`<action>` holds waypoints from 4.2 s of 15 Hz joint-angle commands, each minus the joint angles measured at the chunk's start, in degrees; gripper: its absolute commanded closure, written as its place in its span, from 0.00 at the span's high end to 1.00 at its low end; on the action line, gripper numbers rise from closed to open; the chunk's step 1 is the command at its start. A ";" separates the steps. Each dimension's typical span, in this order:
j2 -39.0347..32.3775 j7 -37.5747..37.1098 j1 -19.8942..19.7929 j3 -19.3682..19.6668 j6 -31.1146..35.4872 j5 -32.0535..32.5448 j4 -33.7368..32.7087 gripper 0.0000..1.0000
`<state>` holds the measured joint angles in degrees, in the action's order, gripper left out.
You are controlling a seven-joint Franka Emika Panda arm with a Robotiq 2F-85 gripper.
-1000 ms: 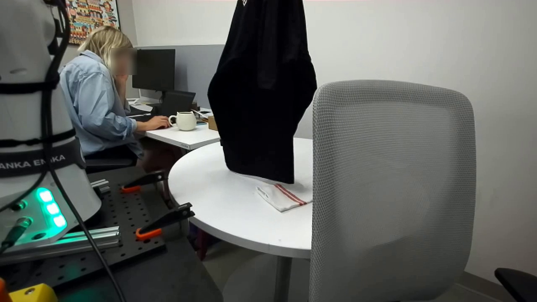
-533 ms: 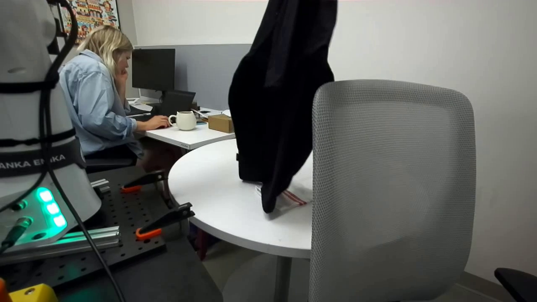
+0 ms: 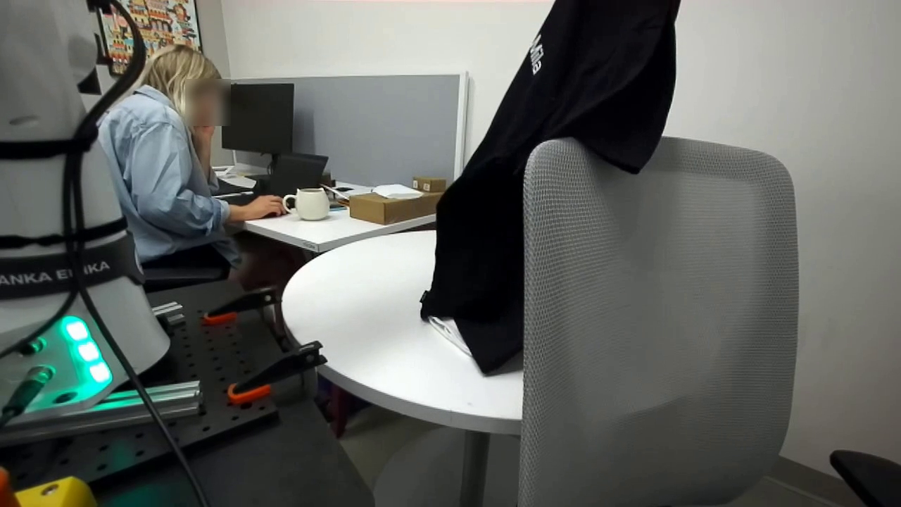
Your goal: Unfold the black t-shirt, hang the t-shirt on the backrest of the grey chair, fold the red and white towel three times over
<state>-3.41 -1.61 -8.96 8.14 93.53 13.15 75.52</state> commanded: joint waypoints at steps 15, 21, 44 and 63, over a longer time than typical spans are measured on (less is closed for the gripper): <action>-14.19 10.25 -19.90 12.43 15.43 -2.56 9.35 0.55; -7.23 11.43 -16.35 10.33 18.09 -2.30 15.69 0.98; 27.04 13.81 8.31 -6.11 34.56 -10.99 80.23 1.00; -4.76 4.26 4.61 -6.77 50.67 20.82 67.94 1.00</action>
<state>-1.77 3.76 -5.28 0.05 141.54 32.22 147.79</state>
